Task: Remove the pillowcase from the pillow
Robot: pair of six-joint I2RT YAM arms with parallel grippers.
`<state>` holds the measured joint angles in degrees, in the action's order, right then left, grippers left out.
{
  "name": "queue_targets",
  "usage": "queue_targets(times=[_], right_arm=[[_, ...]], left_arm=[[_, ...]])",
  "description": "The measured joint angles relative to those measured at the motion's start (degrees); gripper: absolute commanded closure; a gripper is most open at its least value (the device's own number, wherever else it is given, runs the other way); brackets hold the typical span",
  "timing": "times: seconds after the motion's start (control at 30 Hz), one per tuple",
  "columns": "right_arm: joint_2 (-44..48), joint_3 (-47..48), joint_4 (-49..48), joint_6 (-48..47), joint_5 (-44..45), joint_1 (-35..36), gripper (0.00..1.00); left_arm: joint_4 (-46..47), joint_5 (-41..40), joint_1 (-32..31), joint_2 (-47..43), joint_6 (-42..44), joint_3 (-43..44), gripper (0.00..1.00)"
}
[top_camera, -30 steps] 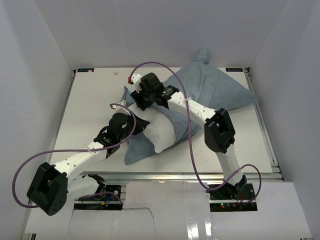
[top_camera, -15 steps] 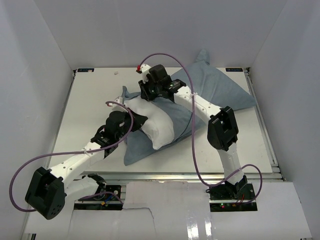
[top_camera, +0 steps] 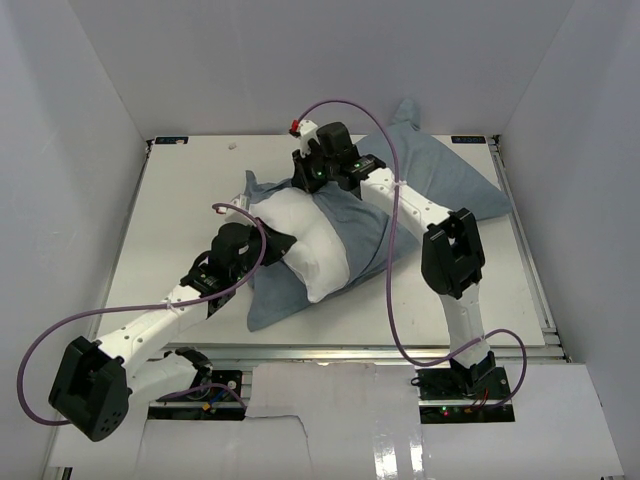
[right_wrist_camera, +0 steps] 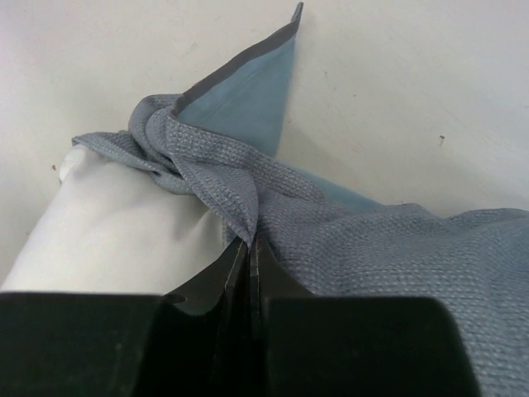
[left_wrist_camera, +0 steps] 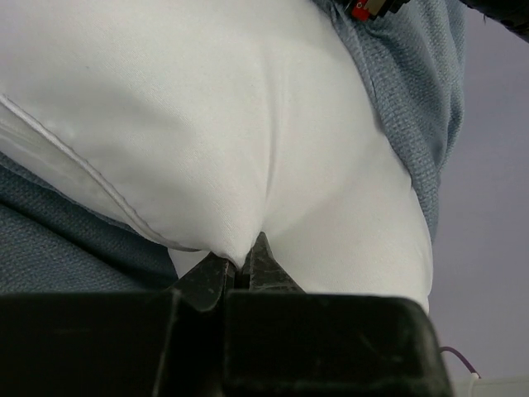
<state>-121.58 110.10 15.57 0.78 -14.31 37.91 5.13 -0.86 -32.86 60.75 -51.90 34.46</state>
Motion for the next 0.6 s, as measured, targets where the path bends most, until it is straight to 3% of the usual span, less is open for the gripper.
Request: queue_targets(times=[0.3, 0.6], right_arm=[[-4.61, 8.02, 1.05, 2.23, 7.43, -1.44, 0.92], [-6.71, 8.72, 0.63, 5.22, 10.97, -6.45, 0.92]], left_arm=[[-1.68, -0.24, 0.0, -0.68, 0.33, 1.46, 1.0], [-8.41, -2.21, -0.07, -4.11, 1.99, 7.85, 1.0]])
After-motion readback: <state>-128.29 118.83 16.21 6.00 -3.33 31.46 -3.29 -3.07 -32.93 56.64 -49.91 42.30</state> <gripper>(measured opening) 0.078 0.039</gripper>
